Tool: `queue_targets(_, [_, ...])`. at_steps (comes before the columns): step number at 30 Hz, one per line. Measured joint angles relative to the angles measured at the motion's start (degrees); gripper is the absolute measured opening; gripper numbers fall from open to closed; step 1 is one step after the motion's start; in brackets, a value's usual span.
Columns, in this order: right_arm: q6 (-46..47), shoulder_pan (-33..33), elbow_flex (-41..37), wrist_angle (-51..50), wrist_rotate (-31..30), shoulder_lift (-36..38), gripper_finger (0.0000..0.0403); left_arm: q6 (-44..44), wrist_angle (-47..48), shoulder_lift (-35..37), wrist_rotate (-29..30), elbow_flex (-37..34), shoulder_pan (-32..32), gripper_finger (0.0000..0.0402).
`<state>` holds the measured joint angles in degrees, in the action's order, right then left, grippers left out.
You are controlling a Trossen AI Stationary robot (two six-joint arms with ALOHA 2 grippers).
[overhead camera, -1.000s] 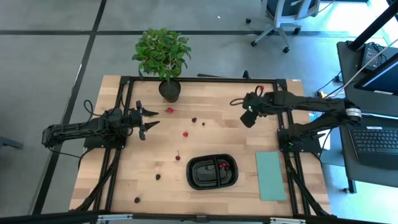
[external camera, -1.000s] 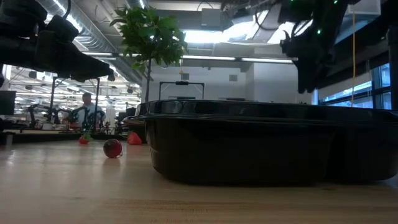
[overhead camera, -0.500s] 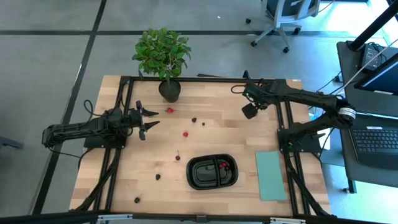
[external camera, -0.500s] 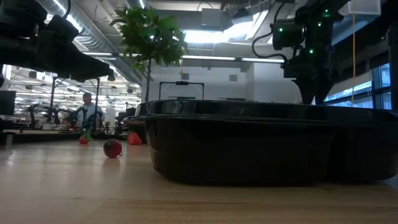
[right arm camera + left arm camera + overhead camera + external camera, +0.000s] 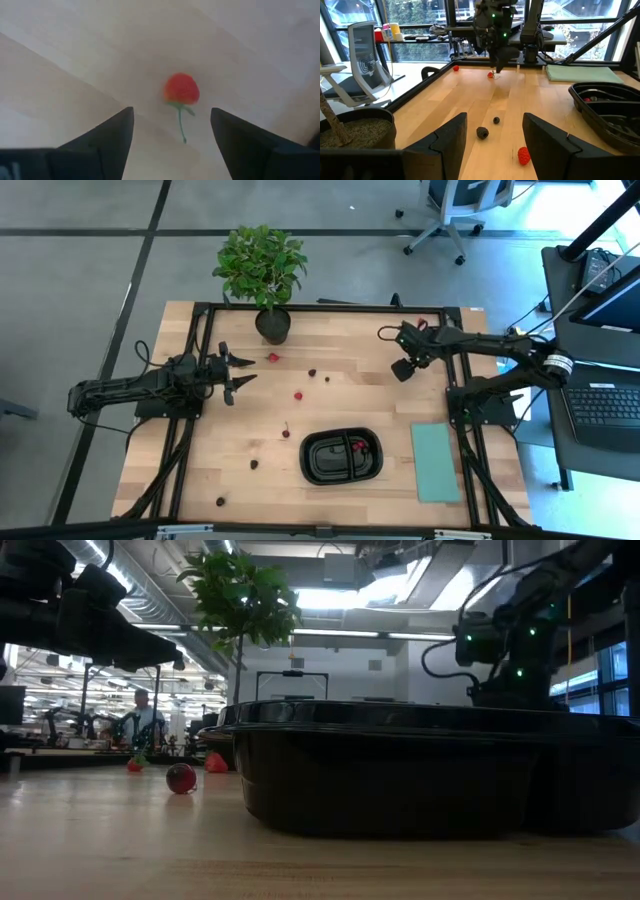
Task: Pick and placing Produce into tupperware
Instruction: Put the right strawberry into the left side of the black container
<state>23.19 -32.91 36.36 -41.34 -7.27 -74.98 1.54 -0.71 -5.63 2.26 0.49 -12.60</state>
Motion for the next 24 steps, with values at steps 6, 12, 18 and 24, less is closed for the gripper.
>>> queue_targets(6, [-1.0, -1.5, -5.0, 3.9, 0.0, 0.0, 0.0266, -0.1, 0.0, 0.0, 0.0, 0.0, 0.0, 0.0186])
queue_targets(12, [-1.0, -1.8, -7.0, 6.3, 0.5, 0.3, 0.0244, 0.0, 0.0, 0.0, 0.0, 0.0, 0.0, 0.0186])
queue_targets(18, [-1.2, -1.7, -7.0, 7.0, 1.2, 0.2, 0.0185, 0.0, 0.0, 0.0, 0.0, 0.0, 0.0, 0.0186])
queue_targets(24, [-3.8, -1.7, -7.0, 7.3, 2.0, 0.1, 0.0125, 0.0, 0.0, 0.0, 0.0, 0.0, 0.0, 0.0186])
